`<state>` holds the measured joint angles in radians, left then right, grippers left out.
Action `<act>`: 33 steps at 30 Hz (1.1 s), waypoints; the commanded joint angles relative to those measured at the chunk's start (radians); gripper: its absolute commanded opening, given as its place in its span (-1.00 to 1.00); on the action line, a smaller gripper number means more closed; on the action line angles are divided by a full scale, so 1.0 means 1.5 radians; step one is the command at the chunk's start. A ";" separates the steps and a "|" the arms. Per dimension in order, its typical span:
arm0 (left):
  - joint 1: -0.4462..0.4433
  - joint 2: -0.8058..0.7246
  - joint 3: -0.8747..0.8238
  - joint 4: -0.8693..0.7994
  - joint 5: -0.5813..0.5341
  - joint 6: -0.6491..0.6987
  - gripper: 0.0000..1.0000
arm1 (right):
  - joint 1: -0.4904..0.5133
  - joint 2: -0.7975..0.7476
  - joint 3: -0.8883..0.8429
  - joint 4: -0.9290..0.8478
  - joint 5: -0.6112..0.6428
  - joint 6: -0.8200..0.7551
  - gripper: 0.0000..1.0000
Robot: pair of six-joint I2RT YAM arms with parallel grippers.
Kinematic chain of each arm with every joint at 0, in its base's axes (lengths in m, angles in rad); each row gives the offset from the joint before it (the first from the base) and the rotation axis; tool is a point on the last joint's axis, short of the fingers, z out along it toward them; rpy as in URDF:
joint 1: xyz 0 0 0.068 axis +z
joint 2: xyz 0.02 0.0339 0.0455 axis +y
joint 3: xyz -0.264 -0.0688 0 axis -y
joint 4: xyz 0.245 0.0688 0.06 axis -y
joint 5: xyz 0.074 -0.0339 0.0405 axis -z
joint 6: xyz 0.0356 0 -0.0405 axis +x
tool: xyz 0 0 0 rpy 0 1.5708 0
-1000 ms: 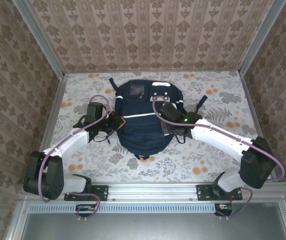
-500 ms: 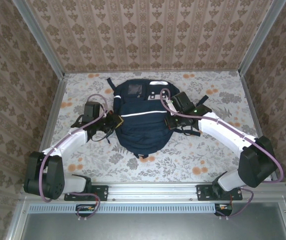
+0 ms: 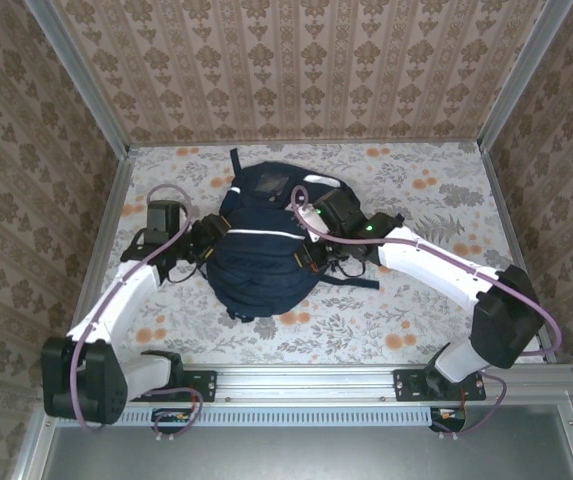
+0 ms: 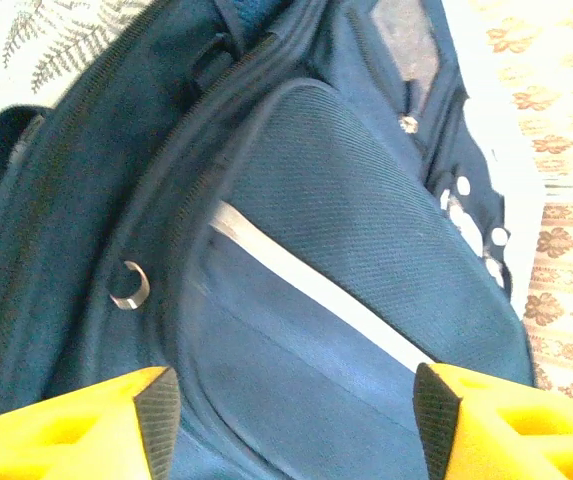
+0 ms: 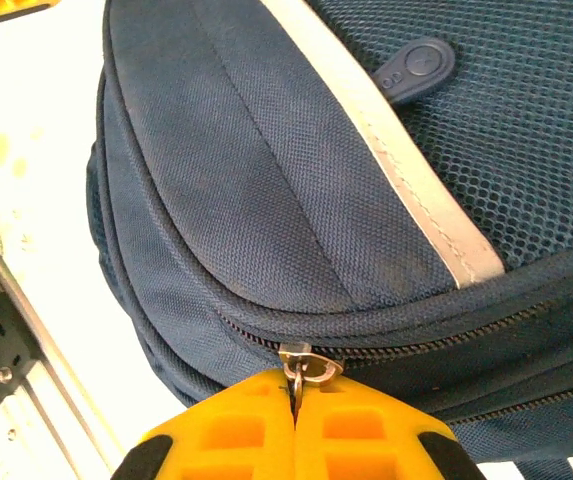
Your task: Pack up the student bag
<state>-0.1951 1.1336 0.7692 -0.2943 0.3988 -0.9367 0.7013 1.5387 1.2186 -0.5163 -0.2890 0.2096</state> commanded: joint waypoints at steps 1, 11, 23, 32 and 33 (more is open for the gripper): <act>-0.007 -0.038 -0.009 -0.014 -0.008 -0.044 0.38 | 0.013 0.024 0.055 0.077 -0.024 0.029 -1.00; -0.097 -0.035 -0.061 0.114 0.021 -0.219 0.36 | 0.049 0.057 0.061 0.096 -0.032 0.052 -1.00; -0.139 0.013 -0.053 0.051 -0.073 -0.209 -0.13 | 0.060 0.055 0.051 0.085 -0.011 0.052 -1.00; -0.139 0.016 -0.079 0.044 -0.106 -0.190 -0.89 | 0.053 0.022 0.021 0.035 0.087 0.034 -1.00; -0.138 0.016 -0.077 0.036 -0.110 -0.184 -0.94 | 0.046 0.016 0.015 0.029 0.087 0.031 -1.00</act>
<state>-0.3992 1.1465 0.6678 -0.1947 0.2840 -1.2594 0.7864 1.6268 1.2598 -0.4629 -0.2184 0.2832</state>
